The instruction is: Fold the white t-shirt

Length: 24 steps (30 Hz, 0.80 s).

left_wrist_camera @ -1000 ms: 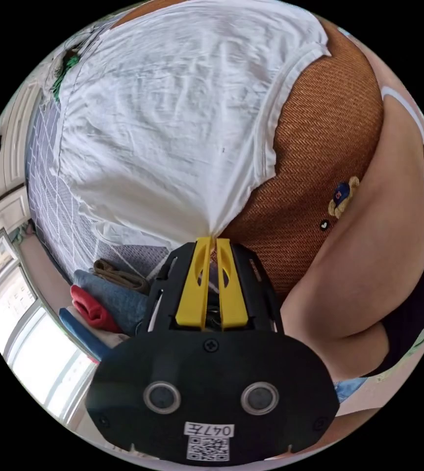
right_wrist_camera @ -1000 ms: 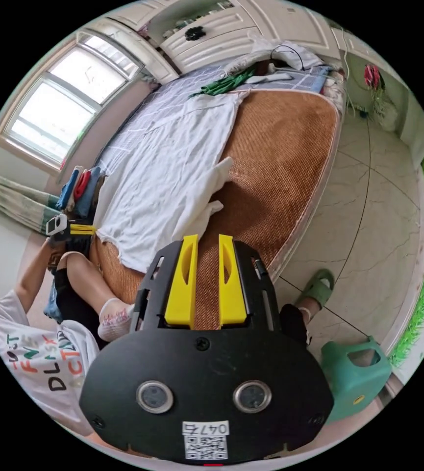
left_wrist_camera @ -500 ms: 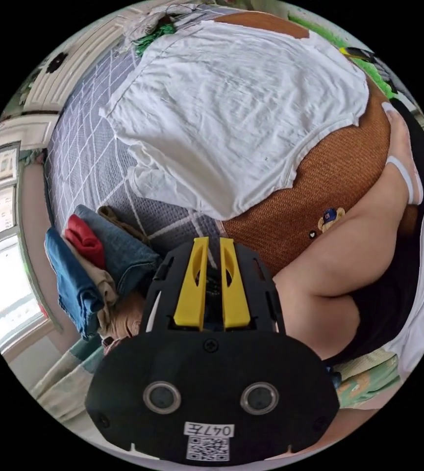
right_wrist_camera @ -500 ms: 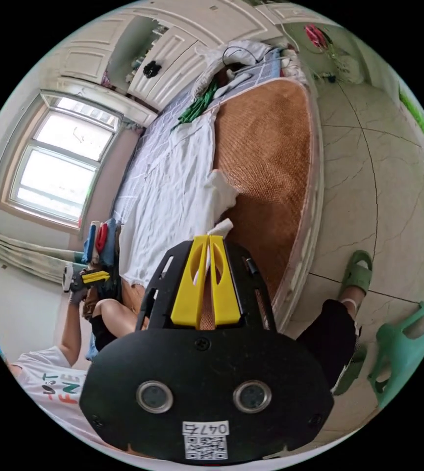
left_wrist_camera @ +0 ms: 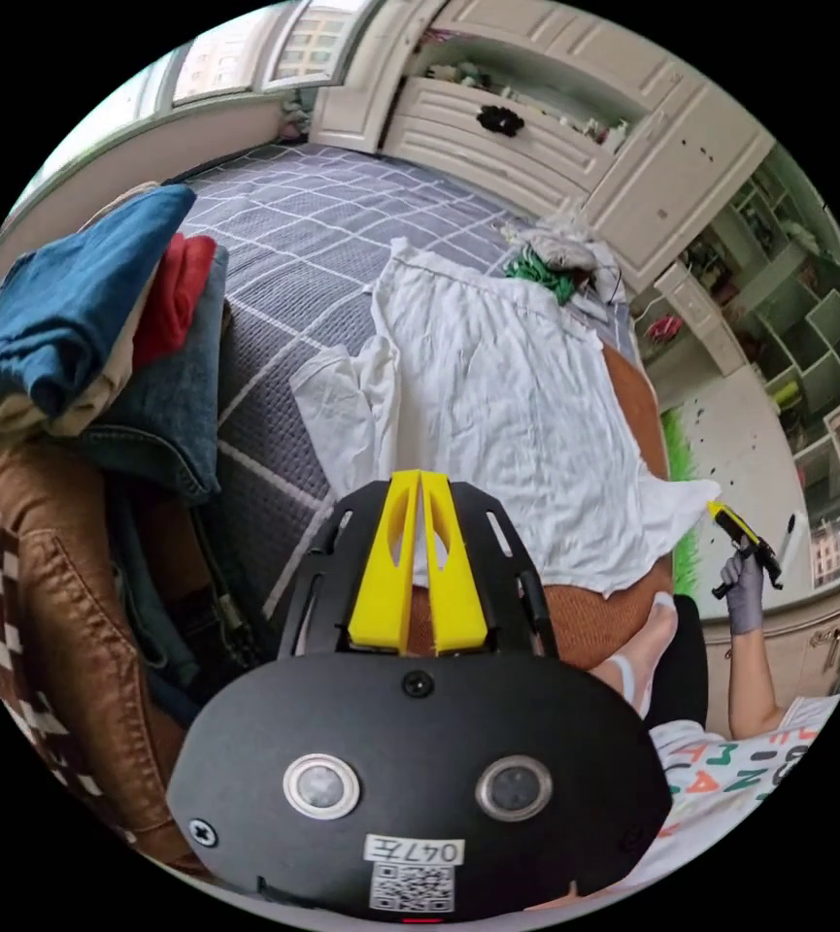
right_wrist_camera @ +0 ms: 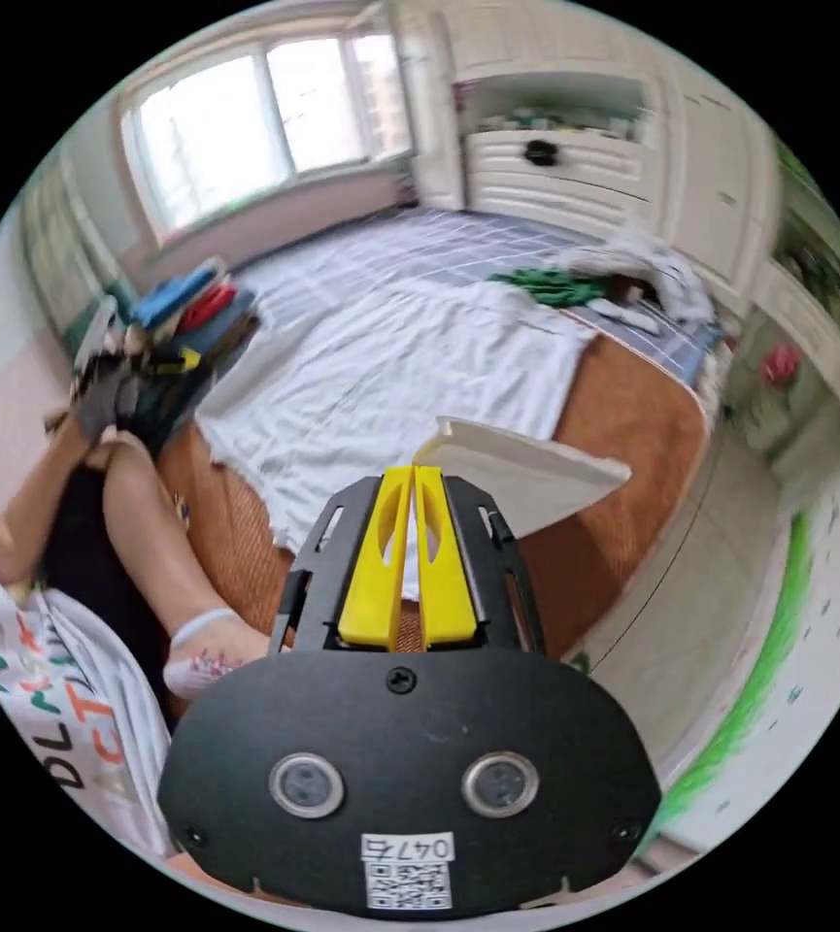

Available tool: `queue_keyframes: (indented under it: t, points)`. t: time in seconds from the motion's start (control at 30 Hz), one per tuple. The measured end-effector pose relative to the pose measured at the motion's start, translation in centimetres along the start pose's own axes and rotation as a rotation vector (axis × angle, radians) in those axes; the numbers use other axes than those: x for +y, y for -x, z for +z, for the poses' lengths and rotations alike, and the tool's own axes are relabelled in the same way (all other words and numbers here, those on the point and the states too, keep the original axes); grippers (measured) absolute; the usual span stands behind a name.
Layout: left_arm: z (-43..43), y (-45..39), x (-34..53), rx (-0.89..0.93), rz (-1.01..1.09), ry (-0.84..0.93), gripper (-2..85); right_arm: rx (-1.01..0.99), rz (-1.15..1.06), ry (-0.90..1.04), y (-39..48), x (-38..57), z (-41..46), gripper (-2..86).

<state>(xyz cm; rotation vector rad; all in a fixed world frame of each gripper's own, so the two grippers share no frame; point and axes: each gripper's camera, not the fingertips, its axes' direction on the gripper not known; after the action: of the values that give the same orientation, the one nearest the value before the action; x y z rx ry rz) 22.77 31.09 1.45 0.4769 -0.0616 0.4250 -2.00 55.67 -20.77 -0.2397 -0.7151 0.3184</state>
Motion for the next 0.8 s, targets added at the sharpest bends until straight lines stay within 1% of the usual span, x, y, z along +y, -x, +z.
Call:
queue_keyframes:
  t: [0.1, 0.17, 0.23, 0.3, 0.33, 0.43, 0.5, 0.57, 0.67, 0.77, 0.8]
  points:
    - [-0.1, 2.7, 1.8, 0.024, -0.031, -0.037, -1.0, 0.0, -0.207, 0.146, 6.9, -4.1, 4.0, -0.9]
    - [0.2, 4.3, 2.5, 0.024, -0.054, -0.026, -1.0, -0.024, -0.23, 0.214, 8.9, -5.5, 6.0, -0.6]
    - [1.3, 6.6, 3.5, 0.056, -0.114, 0.006, -1.0, -0.074, -0.206, 0.27, 9.7, -6.4, 7.1, 0.5]
    - [2.1, 7.9, 4.1, 0.11, -0.151, 0.019, -1.0, -0.187, -0.162, 0.302, 10.3, -7.2, 5.9, 3.3]
    - [2.4, 8.5, 4.4, 0.136, -0.164, 0.019, -1.0, -0.196, -0.15, 0.297, 10.4, -7.2, 5.1, 4.0]
    - [2.9, 9.3, 5.0, 0.157, -0.185, 0.008, -1.0, -0.127, -0.081, 0.174, 10.4, -5.8, -1.7, 5.0]
    - [3.4, 9.3, 5.2, 0.174, -0.183, 0.01, -1.0, -0.031, -0.009, 0.125, 10.4, -3.9, -5.9, 5.0]
    - [4.0, 8.9, 5.2, 0.182, -0.173, 0.017, -1.0, 0.023, -0.005, 0.165, 11.0, -3.5, -6.9, 4.9]
    - [5.0, 7.9, 5.1, 0.177, -0.147, 0.034, -1.0, 0.054, -0.062, 0.224, 13.6, -4.7, -7.3, 4.7]
    - [5.8, 6.3, 5.1, 0.16, -0.093, 0.043, -1.0, 0.096, -0.089, 0.206, 16.5, -7.4, -8.1, 4.2]
    - [5.9, 5.0, 5.1, 0.18, -0.035, 0.037, -1.0, 0.108, -0.079, 0.204, 17.3, -8.6, -8.3, 3.8]
